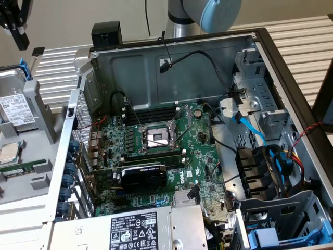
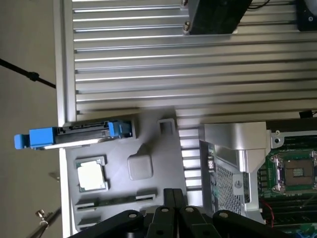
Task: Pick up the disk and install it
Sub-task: 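Reach for the disk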
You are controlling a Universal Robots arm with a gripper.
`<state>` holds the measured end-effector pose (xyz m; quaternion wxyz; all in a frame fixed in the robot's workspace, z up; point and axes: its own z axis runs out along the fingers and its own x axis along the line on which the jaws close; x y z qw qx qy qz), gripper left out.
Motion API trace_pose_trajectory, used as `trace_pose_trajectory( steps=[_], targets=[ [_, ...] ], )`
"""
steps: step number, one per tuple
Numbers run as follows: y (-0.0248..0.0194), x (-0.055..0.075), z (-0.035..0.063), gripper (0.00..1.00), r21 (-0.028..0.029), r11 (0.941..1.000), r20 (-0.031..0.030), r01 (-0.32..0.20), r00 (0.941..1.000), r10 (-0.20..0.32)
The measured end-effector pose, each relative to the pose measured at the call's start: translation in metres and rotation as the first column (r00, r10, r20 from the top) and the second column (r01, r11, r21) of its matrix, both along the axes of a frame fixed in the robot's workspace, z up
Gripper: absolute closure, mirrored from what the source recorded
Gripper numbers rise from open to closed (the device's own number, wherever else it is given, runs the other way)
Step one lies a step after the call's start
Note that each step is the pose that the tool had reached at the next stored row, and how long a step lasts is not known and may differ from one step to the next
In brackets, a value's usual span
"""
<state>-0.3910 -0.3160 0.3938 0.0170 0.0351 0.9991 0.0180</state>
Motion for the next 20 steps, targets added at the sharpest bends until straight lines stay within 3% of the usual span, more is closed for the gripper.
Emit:
trace_pose_trajectory(
  steps=[12, 20],
  targets=[
    [0.0199, -0.036, 0.0000, 0.89, -0.0013, 0.9999, -0.0005, -0.011, 0.9999, 0.011],
    [0.0248, -0.049, -0.0010, 0.89, -0.0026, 0.9985, -0.0004, -0.055, 0.9985, 0.055]
  ],
)
